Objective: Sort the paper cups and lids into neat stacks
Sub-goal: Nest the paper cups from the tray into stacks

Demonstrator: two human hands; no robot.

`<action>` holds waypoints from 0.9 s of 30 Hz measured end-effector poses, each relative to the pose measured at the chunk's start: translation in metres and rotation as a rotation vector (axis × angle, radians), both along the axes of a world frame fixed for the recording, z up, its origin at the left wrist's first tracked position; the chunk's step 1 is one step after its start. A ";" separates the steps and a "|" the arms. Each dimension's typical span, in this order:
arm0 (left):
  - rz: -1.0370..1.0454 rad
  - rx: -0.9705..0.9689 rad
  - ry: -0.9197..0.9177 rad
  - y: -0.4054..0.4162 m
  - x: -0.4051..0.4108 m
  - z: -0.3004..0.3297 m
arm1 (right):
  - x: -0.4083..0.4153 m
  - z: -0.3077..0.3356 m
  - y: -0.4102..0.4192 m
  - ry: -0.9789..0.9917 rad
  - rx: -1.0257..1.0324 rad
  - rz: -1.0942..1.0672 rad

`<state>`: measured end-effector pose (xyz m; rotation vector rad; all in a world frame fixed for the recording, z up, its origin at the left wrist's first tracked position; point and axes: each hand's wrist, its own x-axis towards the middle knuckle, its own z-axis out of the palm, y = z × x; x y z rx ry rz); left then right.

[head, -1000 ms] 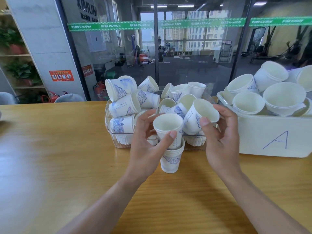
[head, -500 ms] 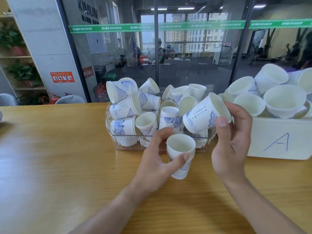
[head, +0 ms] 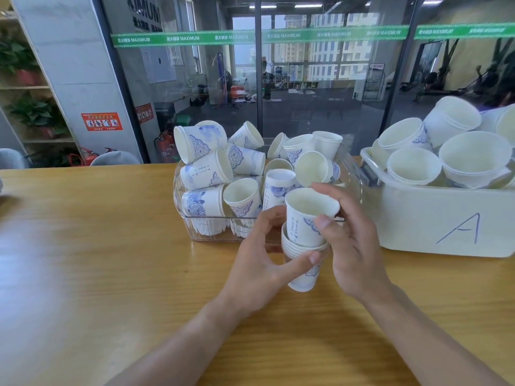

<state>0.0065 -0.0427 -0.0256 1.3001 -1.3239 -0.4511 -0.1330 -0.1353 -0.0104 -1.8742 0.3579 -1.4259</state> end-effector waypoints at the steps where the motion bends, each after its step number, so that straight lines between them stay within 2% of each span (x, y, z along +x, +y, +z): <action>1: 0.003 -0.003 -0.004 0.000 0.000 0.000 | 0.000 -0.001 0.000 0.038 0.005 0.011; 5: 0.010 -0.016 -0.013 0.000 0.000 0.000 | 0.000 -0.009 0.000 0.138 0.045 0.044; 14: 0.005 -0.028 -0.011 0.000 0.005 -0.002 | -0.001 -0.016 0.000 0.219 0.153 0.043; 24: 0.122 -0.133 0.067 0.000 0.013 0.003 | -0.004 -0.007 -0.003 0.017 0.175 -0.094; 27: 0.183 -0.155 0.045 -0.002 0.018 0.008 | -0.008 -0.002 -0.010 0.021 0.150 -0.136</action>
